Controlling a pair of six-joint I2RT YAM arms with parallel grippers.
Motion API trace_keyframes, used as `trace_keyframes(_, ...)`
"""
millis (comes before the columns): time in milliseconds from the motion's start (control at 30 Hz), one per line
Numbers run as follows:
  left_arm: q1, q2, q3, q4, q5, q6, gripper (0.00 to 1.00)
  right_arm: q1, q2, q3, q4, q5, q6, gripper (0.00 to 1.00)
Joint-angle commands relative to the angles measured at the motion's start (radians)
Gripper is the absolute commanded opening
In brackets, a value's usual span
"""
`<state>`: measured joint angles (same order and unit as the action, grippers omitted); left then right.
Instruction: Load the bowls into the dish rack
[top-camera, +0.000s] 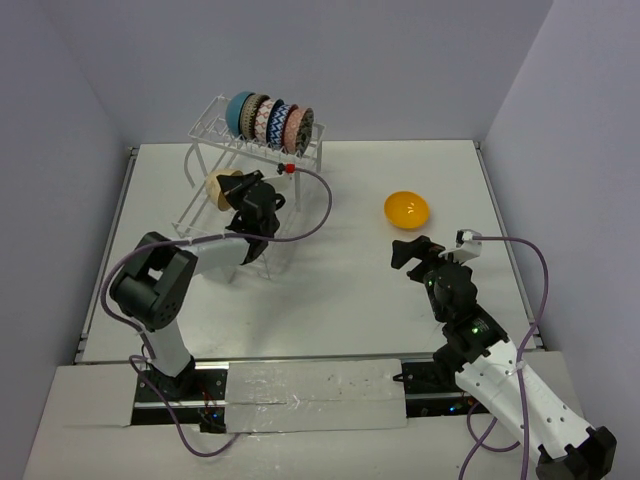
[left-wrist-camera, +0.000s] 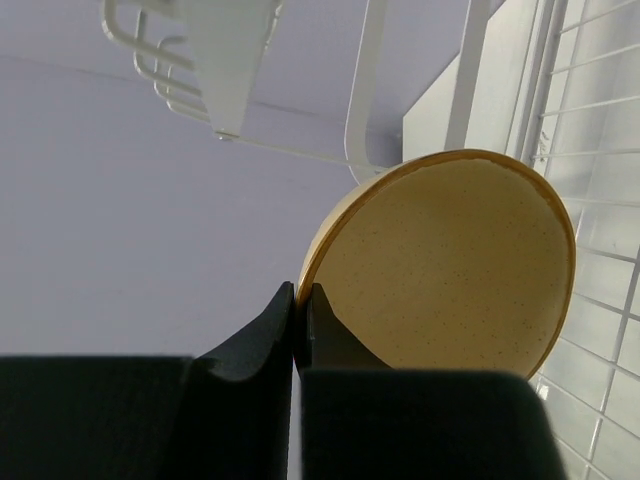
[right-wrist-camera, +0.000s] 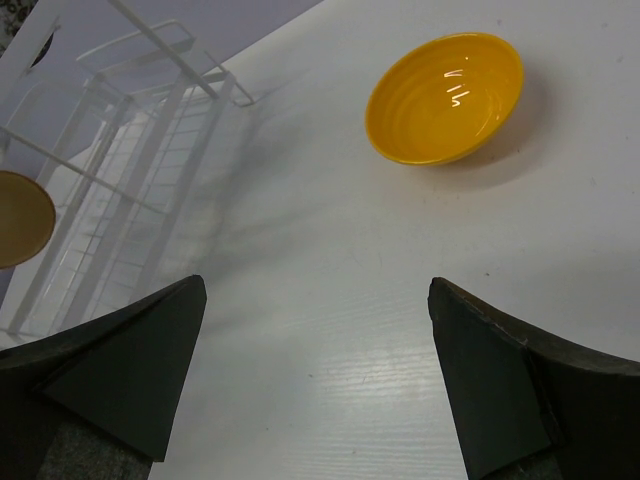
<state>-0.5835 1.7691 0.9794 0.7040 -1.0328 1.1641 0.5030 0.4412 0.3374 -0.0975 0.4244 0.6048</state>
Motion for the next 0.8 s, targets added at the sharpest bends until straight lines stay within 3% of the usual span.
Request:
trace_keyframes(0, -0.019, 0.024, -0.018, 0.239, -0.012, 0.156, 0.00, -0.009, 0.001, -0.005, 0.038, 0.016, 0.001, 1.00)
trace_keyframes(233, -0.044, 0.055, -0.099, 0.409, 0.020, 0.233, 0.00, -0.012, -0.005, -0.008, 0.038, 0.014, 0.003, 1.00)
trace_keyframes(767, -0.061, 0.127, -0.145, 0.497, 0.088, 0.279, 0.00, -0.017, -0.016, -0.012, 0.038, 0.008, 0.003, 1.00)
